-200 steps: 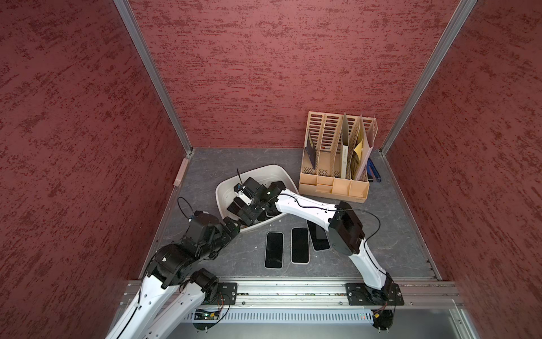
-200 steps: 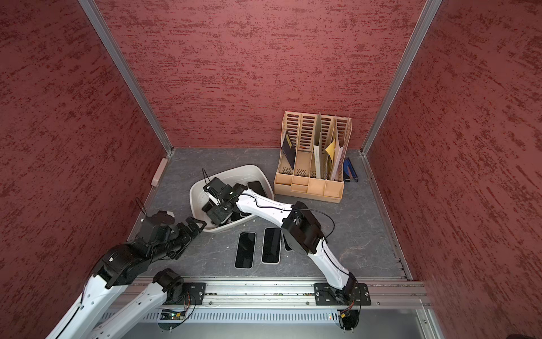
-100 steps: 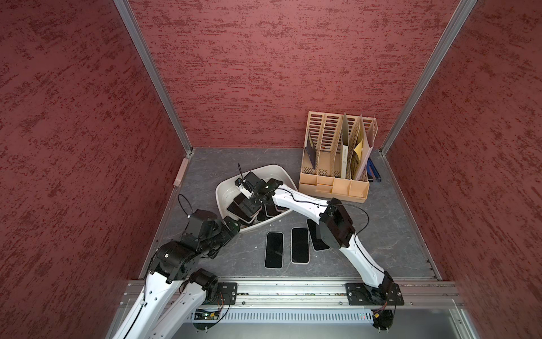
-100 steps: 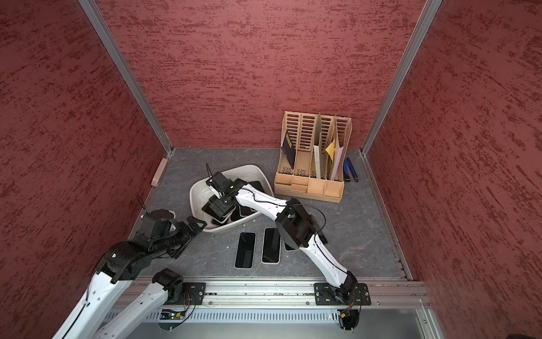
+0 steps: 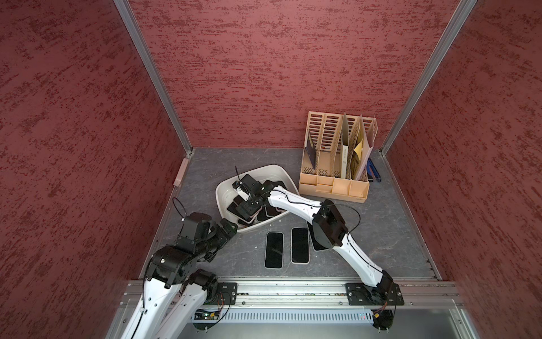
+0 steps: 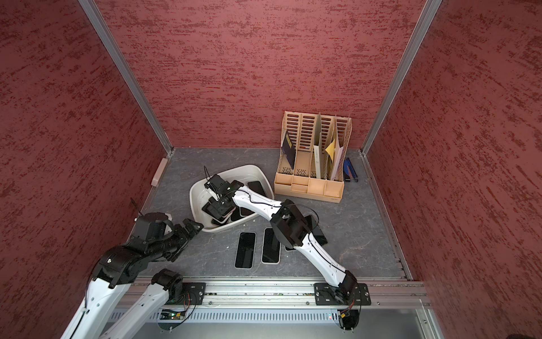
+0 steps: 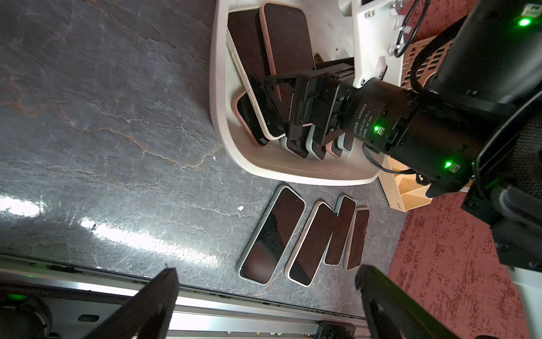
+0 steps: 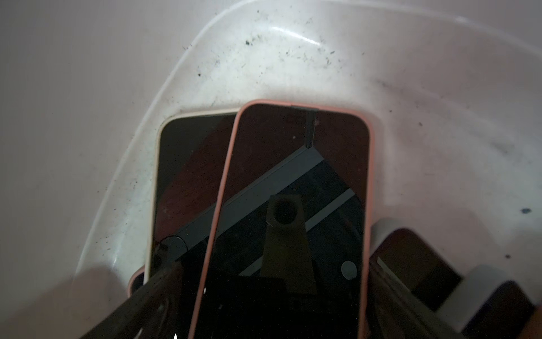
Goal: Take the phone out of the storage box
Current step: Pick up the phone from the storage box.
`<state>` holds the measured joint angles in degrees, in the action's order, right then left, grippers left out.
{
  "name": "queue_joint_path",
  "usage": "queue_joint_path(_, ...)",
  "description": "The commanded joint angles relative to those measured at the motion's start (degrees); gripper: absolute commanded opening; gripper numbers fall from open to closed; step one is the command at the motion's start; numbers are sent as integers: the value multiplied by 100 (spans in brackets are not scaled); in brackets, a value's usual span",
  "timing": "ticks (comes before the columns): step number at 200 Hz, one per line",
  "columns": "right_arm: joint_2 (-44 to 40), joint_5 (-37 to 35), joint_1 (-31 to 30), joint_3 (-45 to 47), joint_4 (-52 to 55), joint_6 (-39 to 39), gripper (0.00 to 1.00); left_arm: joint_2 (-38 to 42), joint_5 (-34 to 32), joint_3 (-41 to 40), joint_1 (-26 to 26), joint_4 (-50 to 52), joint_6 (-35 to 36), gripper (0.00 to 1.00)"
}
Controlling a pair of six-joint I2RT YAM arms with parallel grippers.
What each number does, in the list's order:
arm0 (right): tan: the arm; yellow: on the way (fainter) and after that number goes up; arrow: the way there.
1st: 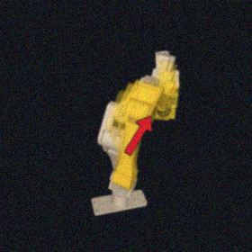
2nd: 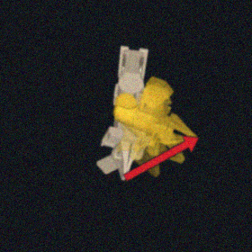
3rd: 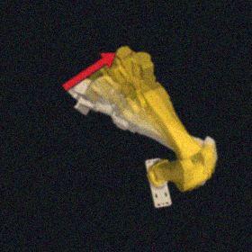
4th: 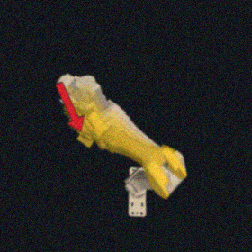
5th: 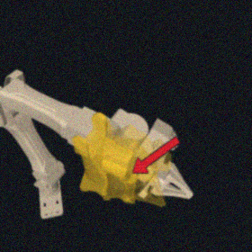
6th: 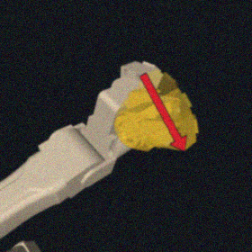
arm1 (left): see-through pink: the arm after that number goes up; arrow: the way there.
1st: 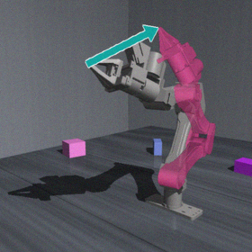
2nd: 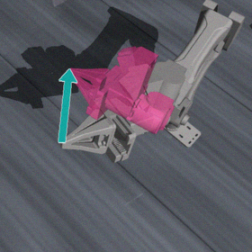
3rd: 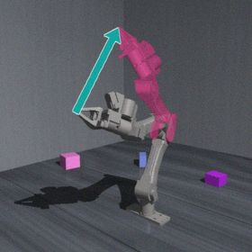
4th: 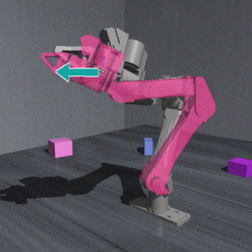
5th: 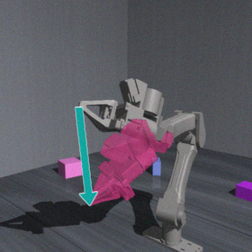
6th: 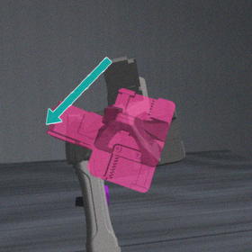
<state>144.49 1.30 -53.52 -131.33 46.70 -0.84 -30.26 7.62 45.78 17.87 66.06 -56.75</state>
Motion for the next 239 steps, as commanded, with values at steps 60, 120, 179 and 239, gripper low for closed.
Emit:
queue_joint_path(60, 256, -172, 96, -178, 401, 133, 95, -36, 330, -86, -285, -89, 252, 100)
queue_joint_path(120, 8, -275, 122, -179, 442, 137, 72, -137, 462, -168, -372, -298, 247, 100)
queue_joint_path(179, -692, 230, 222, 156, 1, 412, 68, -250, 580, -248, -372, -621, 243, 100)
queue_joint_path(239, -1678, 1456, 659, 1063, -634, 1353, 65, -425, 794, -429, -330, -1232, 124, 100)
